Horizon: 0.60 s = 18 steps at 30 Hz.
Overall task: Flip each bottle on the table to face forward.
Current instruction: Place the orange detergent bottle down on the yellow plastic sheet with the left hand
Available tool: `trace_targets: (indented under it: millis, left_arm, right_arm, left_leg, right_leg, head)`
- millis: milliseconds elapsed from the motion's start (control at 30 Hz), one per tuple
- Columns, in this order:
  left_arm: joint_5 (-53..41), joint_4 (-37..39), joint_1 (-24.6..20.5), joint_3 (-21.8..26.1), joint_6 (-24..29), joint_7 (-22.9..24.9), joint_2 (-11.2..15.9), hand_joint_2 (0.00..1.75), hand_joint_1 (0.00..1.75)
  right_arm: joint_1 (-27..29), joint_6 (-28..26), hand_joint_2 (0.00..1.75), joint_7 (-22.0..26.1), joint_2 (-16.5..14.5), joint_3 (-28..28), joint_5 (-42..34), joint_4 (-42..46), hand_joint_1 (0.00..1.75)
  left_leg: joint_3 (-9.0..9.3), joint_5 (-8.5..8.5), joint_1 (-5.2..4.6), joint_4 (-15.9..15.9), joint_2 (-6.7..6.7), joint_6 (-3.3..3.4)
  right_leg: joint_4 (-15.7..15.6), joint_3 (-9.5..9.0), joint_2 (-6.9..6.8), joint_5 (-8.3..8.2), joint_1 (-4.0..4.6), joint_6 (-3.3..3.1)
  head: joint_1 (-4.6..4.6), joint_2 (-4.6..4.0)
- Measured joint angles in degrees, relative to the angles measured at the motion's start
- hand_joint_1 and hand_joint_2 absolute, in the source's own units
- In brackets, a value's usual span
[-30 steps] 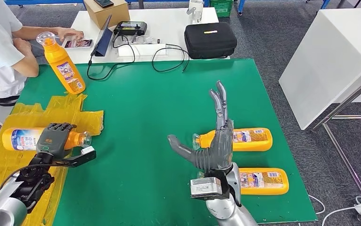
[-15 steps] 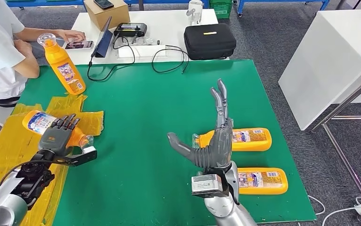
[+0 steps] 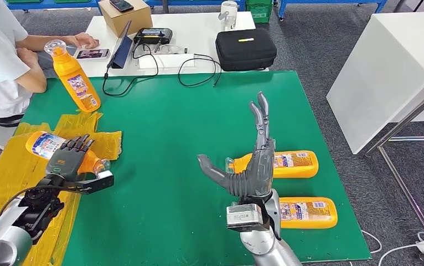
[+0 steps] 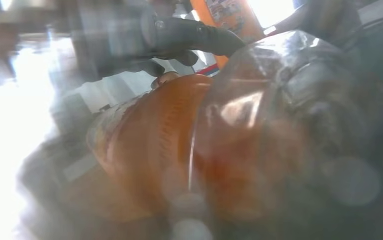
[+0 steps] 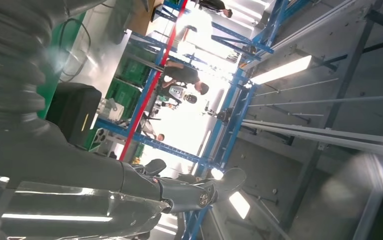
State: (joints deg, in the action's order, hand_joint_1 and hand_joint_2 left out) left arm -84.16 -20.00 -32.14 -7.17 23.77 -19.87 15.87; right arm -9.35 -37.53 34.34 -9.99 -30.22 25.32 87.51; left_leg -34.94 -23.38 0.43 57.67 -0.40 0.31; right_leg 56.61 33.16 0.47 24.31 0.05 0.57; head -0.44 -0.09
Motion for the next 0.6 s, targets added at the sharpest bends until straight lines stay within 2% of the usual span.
trace_targets:
  millis: [600]
  left_arm:
    - [0.0, 0.0, 0.8, 0.2, 6.5, 0.9, -0.4, 1.75, 0.0]
  right_arm:
    - [0.0, 0.0, 1.75, 0.1, -0.4, 0.8, -0.5, -1.2, 0.0]
  left_leg:
    - [-0.03, 0.0, 0.0, 0.0, 0.02, 0.0]
  right_leg:
    - [0.0, 0.04, 0.0, 0.0, 0.0, 0.0]
  head:
    - [0.0, -0.01]
